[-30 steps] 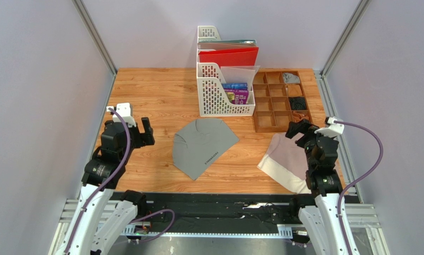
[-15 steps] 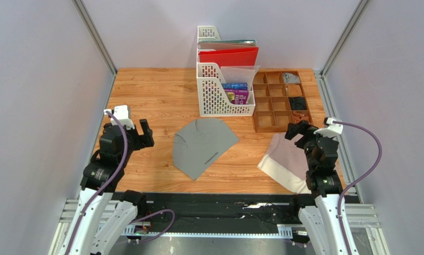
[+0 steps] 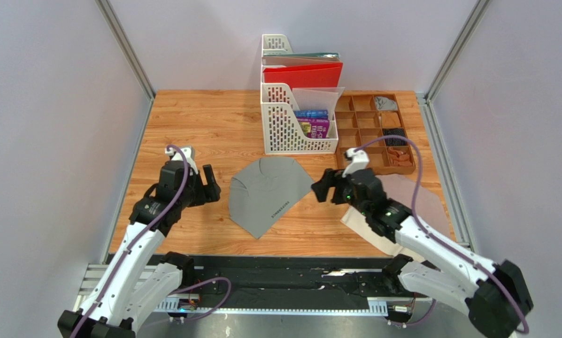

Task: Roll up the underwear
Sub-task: Adjust the underwear at the center of the board.

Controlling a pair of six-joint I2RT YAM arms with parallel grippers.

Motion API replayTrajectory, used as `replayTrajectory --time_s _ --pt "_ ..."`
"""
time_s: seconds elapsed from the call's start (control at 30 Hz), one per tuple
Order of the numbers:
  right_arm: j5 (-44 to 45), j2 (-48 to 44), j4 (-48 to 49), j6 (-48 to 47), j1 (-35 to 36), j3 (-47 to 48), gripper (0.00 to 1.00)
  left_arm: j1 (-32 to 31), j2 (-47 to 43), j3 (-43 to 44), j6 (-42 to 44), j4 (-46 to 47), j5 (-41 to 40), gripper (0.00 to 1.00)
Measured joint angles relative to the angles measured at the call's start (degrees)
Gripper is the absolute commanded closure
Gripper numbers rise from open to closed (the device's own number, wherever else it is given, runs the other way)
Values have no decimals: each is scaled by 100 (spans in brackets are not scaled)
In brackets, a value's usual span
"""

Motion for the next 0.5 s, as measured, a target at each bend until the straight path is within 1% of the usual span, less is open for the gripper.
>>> replayTrajectory --time_s 0.1,0.13,0.2,0.23,0.27,0.3,0.37,0.5 --pt "219 656 306 131 907 92 25 -92 103 -195 -197 72 79 17" --pt "271 855 411 155 1180 114 29 -122 153 -219 -234 81 81 17" --pt "284 1241 603 184 1644 199 34 -221 306 -238 -332 105 87 18" --pt "269 1425 721 192 1867 260 39 -256 387 -238 -374 129 101 18" --pt "238 1550 798 190 1998 302 40 -273 459 -238 -404 157 105 19" --pt "192 1773 968 188 2280 387 42 -293 544 -245 -457 186 109 19" --pt "118 2022 1147 107 2555 501 47 -297 634 -299 -546 267 103 20" --pt "-26 2621 1405 -225 3178 868 55 -295 675 -621 -763 452 96 21"
